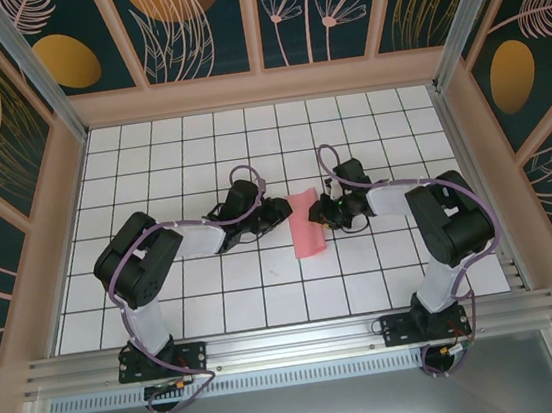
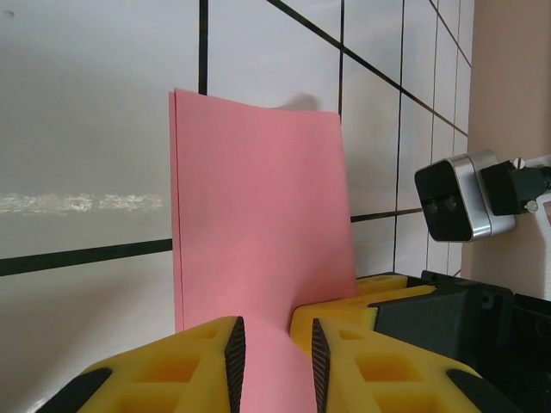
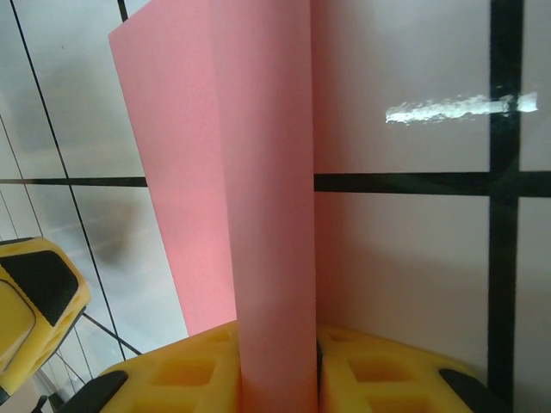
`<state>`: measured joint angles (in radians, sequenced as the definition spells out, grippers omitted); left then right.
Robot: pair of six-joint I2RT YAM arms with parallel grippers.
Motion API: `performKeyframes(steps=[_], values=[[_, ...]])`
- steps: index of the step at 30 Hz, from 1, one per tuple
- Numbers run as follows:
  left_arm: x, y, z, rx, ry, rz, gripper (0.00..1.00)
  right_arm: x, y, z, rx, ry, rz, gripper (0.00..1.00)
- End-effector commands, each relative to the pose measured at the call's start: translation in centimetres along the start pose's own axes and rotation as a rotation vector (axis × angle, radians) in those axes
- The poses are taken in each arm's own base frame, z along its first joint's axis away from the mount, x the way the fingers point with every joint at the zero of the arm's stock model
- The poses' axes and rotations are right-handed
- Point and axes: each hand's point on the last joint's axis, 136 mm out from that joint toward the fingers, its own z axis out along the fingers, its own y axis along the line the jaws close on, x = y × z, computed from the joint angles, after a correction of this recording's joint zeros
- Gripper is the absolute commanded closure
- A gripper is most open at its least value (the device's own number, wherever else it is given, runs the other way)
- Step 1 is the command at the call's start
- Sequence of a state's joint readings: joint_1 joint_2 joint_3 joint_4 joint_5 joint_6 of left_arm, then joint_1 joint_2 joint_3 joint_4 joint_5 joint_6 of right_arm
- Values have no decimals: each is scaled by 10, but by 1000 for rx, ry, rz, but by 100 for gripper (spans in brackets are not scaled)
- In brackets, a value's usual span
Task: Fold a paper plane with a square sheet of paper (pick it up from the middle)
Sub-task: First fold in half a square sheet of paper at the center of the table, then hold the square sheet of paper at the center of the table.
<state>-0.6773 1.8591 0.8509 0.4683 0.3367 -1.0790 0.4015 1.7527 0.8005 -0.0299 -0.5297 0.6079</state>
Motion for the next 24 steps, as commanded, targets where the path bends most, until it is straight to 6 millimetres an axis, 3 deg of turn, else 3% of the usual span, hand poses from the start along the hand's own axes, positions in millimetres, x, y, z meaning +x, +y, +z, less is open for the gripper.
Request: performKeyframes(steps=[1, 24], values=[[-1, -9, 4, 31, -1, 3, 71, 15, -76, 19, 264, 7, 104, 72], [6, -13, 16, 44, 38, 1, 75, 24, -86, 26, 326, 30, 70, 70]])
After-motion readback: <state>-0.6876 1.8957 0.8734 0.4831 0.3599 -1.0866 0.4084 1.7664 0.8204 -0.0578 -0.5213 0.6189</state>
